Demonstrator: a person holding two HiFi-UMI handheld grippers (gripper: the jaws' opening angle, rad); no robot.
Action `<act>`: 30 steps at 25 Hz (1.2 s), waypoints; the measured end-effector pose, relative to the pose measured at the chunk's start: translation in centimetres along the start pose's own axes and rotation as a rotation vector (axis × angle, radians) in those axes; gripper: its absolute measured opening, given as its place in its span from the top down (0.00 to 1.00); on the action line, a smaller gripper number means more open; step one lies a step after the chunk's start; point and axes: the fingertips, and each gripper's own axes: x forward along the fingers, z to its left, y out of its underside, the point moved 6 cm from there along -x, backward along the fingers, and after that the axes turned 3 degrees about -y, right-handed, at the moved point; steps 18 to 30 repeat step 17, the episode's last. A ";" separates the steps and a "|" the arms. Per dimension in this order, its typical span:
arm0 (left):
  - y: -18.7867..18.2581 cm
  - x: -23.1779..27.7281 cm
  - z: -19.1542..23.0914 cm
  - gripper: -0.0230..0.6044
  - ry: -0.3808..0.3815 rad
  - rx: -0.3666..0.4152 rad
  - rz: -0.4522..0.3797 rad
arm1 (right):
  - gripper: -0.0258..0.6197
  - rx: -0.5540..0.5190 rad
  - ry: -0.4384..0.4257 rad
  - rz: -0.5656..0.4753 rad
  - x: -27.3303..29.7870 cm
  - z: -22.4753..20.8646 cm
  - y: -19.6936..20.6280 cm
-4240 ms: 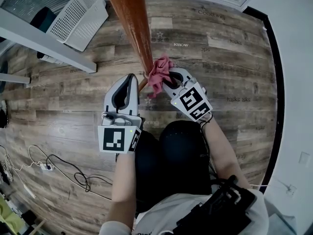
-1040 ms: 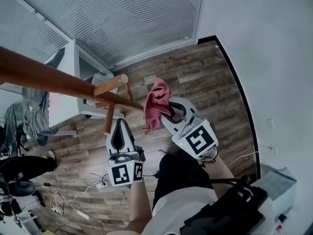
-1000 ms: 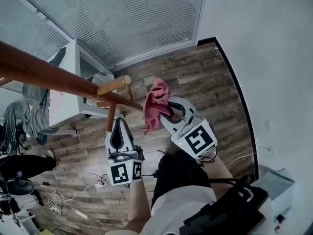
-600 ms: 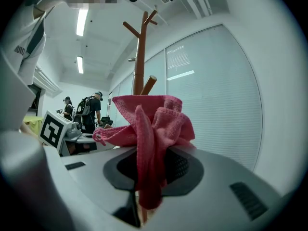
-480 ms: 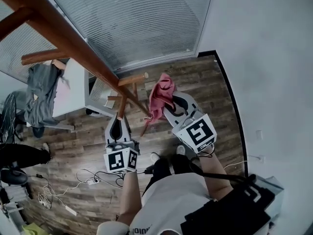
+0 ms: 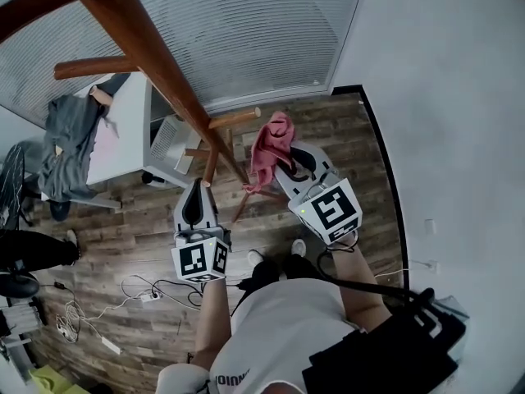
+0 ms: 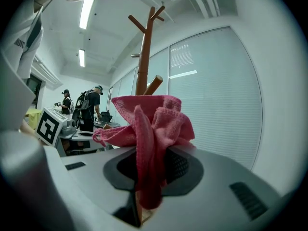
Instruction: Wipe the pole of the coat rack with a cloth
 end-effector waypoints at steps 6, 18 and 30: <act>-0.3 0.0 0.0 0.94 -0.004 0.016 -0.010 | 0.81 -0.010 0.006 0.004 0.0 -0.2 0.0; -0.5 0.3 1.4 0.94 -0.013 0.018 0.004 | 0.81 -0.011 0.006 0.023 1.2 -0.1 -0.4; -0.5 0.3 1.4 0.94 -0.013 0.018 0.004 | 0.81 -0.011 0.006 0.023 1.2 -0.1 -0.4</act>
